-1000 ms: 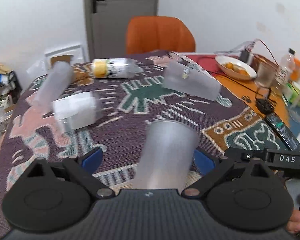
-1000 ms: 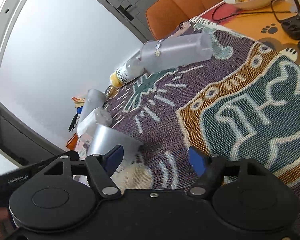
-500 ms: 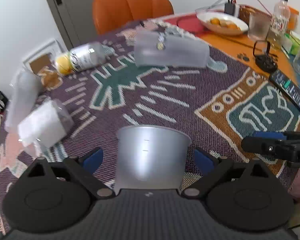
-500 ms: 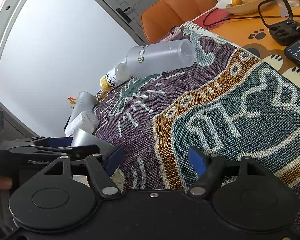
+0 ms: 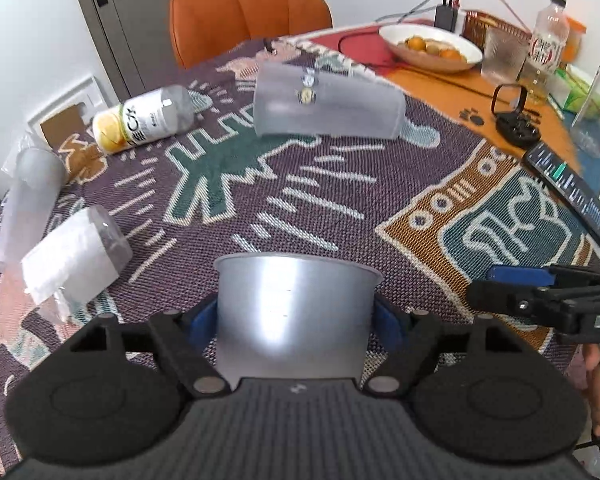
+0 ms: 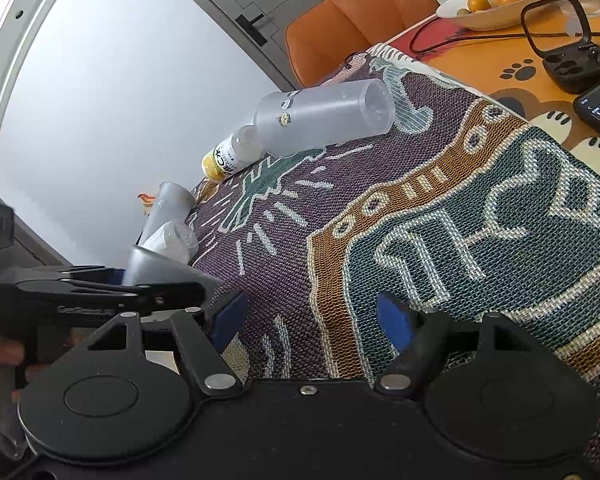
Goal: Flip cup upright
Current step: 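Rotate the frosted cup base-down with the left gripper and lower it onto the cloth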
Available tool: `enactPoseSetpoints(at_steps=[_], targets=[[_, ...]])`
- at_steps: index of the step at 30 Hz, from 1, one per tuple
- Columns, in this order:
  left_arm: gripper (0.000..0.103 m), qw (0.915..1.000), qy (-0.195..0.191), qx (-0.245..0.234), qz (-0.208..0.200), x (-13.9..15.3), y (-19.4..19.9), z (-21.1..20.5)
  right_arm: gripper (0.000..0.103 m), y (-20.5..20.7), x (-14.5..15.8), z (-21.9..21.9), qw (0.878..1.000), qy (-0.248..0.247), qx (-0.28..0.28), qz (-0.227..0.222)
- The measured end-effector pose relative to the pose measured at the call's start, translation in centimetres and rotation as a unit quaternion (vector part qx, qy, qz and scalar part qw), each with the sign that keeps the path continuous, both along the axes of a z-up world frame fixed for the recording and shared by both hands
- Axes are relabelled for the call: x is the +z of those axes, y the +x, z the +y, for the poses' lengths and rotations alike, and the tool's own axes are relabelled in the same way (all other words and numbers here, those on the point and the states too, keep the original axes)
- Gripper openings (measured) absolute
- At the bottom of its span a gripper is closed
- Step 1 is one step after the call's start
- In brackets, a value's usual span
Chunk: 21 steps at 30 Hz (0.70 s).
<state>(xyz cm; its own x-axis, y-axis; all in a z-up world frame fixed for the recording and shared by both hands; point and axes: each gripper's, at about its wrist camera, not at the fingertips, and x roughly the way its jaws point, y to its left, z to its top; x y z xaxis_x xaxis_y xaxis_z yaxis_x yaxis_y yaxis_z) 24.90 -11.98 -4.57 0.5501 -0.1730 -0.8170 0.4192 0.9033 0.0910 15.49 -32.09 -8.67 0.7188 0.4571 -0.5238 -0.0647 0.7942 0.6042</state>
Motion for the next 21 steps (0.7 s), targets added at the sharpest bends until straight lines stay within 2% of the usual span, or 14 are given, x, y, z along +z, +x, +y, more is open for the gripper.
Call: enactPoseSetpoints(at_steps=[5, 10, 15, 21], targets=[[0.077, 0.9986, -0.03, 0.021, -0.038, 2.3, -1.5, 1.3, 0.073, -0.4, 0.7, 0.8, 1.0, -0.004, 0.005, -0.006], [0.076, 0.9936, -0.061, 0.042, -0.085, 4.4, -3.5, 3.0, 0.073, -1.1, 2.3, 1.6, 1.0, -0.011, 0.006, -0.026], [0.076, 0.985, -0.093, 0.072, -0.126, 6.1, -5.5, 5.1, 0.073, -1.6, 3.4, 2.7, 0.999, -0.018, 0.011, -0.038], [0.076, 0.9702, -0.124, 0.104, -0.18, 7.6, -7.4, 7.4, 0.073, -2.1, 4.5, 4.6, 0.998, -0.028, 0.025, -0.049]])
